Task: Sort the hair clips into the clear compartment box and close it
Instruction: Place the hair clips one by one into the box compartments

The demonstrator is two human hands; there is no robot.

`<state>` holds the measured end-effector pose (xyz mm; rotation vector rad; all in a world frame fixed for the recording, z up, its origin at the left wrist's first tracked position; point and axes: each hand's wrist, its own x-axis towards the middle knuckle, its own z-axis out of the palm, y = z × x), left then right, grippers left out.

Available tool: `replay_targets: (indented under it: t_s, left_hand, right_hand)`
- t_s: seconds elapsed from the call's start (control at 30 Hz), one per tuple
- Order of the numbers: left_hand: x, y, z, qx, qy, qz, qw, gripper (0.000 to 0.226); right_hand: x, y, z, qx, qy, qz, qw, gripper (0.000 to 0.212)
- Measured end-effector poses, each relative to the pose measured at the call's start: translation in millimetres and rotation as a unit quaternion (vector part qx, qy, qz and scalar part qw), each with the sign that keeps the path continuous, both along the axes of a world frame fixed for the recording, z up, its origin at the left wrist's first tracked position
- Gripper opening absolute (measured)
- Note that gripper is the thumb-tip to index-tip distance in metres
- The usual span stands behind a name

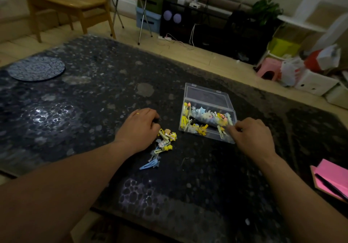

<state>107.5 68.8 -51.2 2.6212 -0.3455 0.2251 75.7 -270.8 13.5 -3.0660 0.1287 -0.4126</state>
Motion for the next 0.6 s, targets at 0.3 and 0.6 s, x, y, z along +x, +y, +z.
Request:
replay_targets:
  t_s: [0.3,0.6]
  left_hand:
    - [-0.4,-0.4,1.0,-0.01,0.004,-0.002,1.0,0.044]
    - [1.2,-1.2,3.4,-0.02,0.02,0.012,1.0,0.043]
  right_hand:
    - [-32.3,68.6,-6.6,0.145,0.02,0.183,0.972,0.016]
    - [-56.1,154.9,-29.3,0.143,0.095,0.403,0.899,0.026]
